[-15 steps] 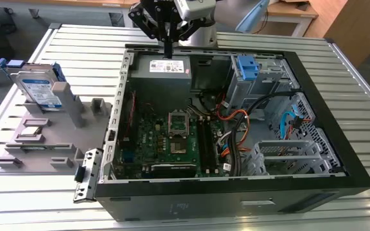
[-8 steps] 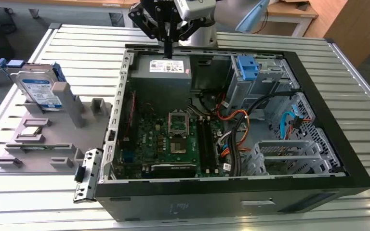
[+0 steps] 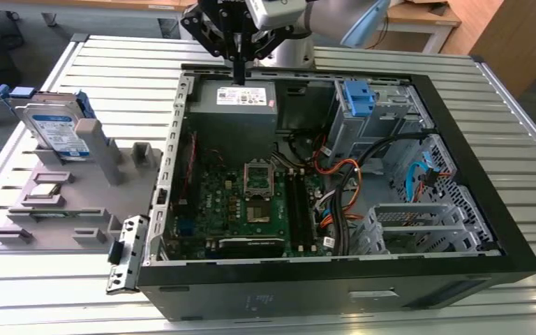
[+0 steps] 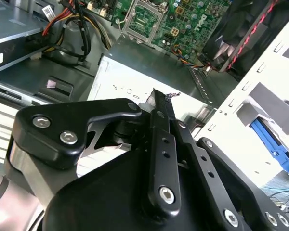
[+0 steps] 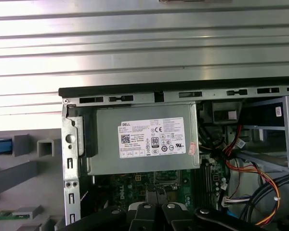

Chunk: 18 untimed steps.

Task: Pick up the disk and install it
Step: 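Reach for the disk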

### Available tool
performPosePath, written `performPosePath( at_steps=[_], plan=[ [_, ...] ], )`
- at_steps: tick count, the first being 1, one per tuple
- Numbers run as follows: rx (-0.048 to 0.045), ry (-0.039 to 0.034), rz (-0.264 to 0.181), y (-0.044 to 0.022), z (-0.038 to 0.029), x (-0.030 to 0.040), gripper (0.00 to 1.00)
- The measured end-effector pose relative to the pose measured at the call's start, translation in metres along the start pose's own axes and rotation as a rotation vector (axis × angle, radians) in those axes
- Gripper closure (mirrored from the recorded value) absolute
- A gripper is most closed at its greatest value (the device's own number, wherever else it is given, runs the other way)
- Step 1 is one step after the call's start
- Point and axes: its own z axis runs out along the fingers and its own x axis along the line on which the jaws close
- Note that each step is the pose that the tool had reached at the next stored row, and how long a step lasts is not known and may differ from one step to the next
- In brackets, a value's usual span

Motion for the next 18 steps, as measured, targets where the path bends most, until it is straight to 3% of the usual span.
performPosePath(
  at_steps=[4,18],
  plan=[
    [-0.0001,-0.0001,0.000,-0.0004,0.0002,0.0053,0.89],
    [0.0000,-0.0001,0.000,-0.0005,0.0001,0.0060,0.89]
  ],
)
